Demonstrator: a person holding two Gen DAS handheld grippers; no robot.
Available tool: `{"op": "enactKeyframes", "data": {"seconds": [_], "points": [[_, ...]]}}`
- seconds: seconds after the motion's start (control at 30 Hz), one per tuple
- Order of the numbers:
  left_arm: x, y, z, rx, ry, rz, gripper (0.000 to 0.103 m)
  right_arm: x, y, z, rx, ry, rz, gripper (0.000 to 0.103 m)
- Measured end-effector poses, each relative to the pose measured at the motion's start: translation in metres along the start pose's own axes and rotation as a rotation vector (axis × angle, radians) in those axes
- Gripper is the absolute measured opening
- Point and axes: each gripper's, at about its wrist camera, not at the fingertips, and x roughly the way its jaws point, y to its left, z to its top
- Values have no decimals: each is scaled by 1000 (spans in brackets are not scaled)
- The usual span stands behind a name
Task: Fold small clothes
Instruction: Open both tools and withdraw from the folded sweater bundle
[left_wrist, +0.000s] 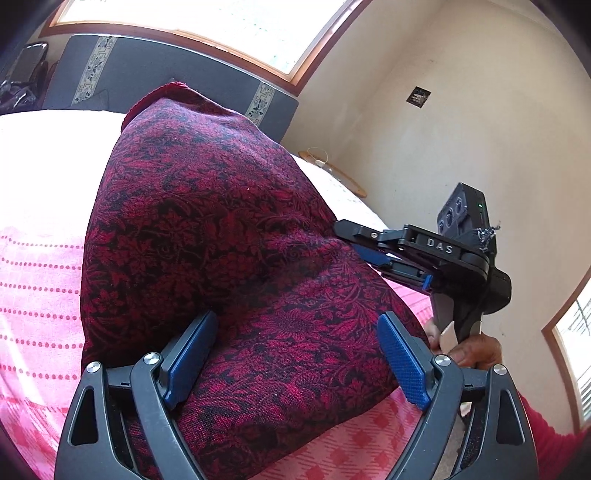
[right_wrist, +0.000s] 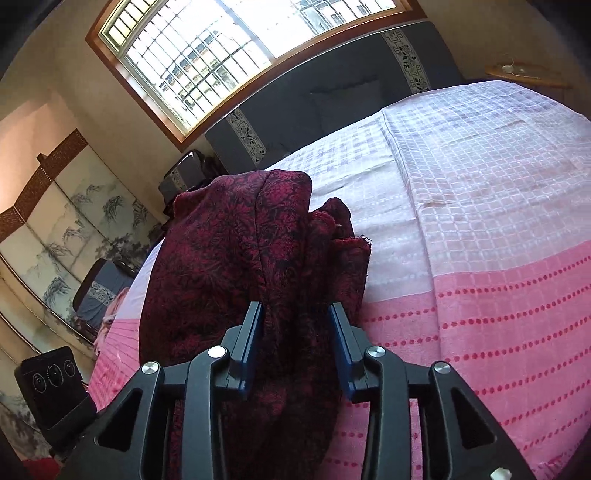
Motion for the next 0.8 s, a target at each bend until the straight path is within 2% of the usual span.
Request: {"op": "enactKeyframes", "data": {"seconds": [0.13, 0.23, 0.3, 0.4, 0.47, 0.53, 0.63, 0.67, 0.7, 0.8], "points": [[-3, 5, 0, -18, -17, -18, 88, -41, 26, -17, -55, -65, 45, 35], [-9, 8, -2, -32, -25, -19, 88, -57, 49, -39, -127, -56, 73, 34], [-16, 11, -1, -56, -37, -17, 88, -53, 60, -56, -193, -11, 26, 33], [-27, 12, 1, -78, -45, 33, 88, -34, 58, -76, -266, 77, -113, 30], [-33, 11, 3, -66, -51, 86, 88, -25, 48, -84, -251, 111, -157, 29], [-39, 7, 4, -22, -55, 160, 88, -22, 36, -91, -243, 105, -179, 30], [-44, -3, 5, 58, -51, 306, 88, -23, 24, -92, -181, 104, -158, 35], [-46, -5, 5, 79, -51, 348, 88, -23, 22, -93, -180, 105, -170, 40], [-47, -7, 5, 98, -52, 382, 89, -22, 21, -95, -180, 112, -180, 43], [-51, -6, 4, 139, -60, 438, 92, -25, 21, -97, -172, 103, -183, 44]]}}
